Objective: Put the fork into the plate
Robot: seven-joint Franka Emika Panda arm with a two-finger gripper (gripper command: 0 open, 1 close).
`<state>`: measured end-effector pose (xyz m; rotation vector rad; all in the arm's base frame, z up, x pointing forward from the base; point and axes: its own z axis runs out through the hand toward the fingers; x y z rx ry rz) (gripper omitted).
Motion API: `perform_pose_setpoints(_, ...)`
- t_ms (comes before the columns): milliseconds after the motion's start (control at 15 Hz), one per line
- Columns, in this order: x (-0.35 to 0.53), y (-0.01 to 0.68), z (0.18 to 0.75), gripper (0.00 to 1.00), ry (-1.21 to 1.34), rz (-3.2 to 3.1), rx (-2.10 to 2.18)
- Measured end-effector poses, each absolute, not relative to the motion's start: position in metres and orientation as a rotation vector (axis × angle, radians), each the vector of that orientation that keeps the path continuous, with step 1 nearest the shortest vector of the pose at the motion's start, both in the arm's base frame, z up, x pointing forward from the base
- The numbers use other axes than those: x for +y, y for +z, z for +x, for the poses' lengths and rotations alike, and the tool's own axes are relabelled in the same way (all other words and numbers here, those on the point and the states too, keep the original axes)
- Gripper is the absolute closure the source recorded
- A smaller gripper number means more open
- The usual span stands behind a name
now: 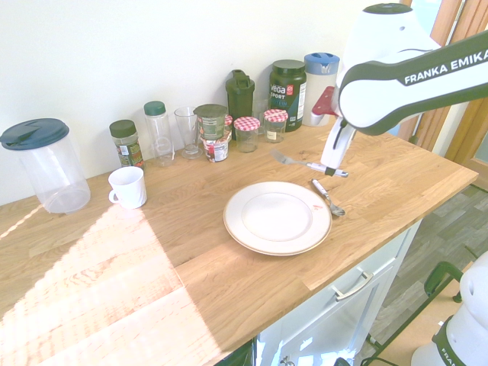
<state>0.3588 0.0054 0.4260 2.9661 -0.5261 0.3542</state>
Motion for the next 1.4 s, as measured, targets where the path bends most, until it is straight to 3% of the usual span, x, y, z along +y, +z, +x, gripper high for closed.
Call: perform_pose_setpoints(1400,0.098,0.375,0.388,1.0,0.323,2.873,-0.284)
